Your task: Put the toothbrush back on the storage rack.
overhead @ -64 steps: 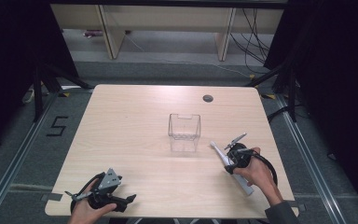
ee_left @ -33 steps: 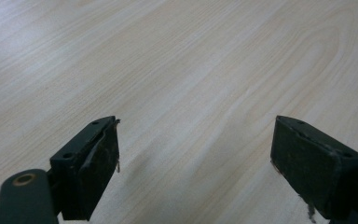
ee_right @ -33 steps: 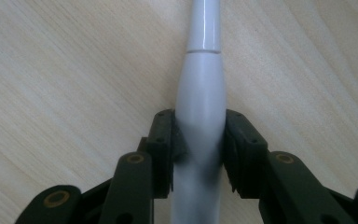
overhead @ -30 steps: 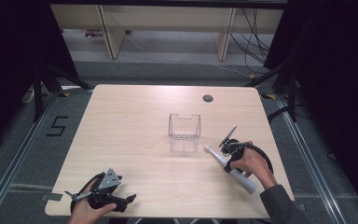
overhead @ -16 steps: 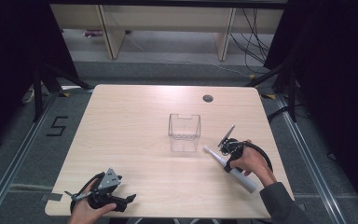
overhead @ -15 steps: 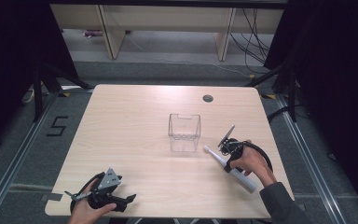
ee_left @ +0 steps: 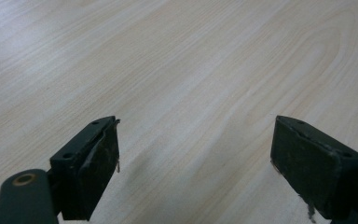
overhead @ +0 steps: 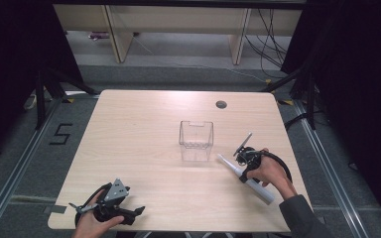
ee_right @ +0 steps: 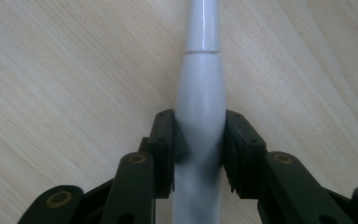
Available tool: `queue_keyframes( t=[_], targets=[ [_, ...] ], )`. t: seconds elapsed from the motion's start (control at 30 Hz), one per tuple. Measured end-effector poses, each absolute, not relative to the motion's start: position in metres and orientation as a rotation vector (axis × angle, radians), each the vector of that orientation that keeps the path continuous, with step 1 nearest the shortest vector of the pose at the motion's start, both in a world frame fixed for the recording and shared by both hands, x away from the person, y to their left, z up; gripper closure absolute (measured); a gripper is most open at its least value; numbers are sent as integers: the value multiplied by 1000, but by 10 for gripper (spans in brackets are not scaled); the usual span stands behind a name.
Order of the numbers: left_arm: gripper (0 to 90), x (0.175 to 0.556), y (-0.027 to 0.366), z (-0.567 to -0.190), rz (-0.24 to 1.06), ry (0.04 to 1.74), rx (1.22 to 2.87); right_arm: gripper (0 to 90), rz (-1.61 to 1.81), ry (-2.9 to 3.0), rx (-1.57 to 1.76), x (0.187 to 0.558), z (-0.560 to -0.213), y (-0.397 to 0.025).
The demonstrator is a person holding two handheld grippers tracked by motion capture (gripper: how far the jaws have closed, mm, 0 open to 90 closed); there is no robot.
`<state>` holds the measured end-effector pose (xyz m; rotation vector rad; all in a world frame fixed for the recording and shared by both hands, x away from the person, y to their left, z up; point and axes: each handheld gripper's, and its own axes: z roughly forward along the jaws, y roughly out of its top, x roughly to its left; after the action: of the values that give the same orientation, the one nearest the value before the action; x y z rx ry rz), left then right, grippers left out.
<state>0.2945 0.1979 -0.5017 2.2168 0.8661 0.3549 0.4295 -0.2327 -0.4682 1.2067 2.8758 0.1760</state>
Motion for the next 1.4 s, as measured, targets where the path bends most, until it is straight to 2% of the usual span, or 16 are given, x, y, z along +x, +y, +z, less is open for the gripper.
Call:
queue_keyframes(
  t=[0.6, 0.87, 1.4],
  targets=[
    [147, 295, 198, -502, 348, 867, 2213, 669, 448, 2762, 1192, 420, -432, -261],
    [147, 295, 198, -502, 347, 861, 2221, 669, 600, 2653, 1277, 413, -404, -268],
    [147, 295, 198, -502, 350, 884, 2209, 668, 996, 2392, 1153, 418, -387, -277]
  ],
)
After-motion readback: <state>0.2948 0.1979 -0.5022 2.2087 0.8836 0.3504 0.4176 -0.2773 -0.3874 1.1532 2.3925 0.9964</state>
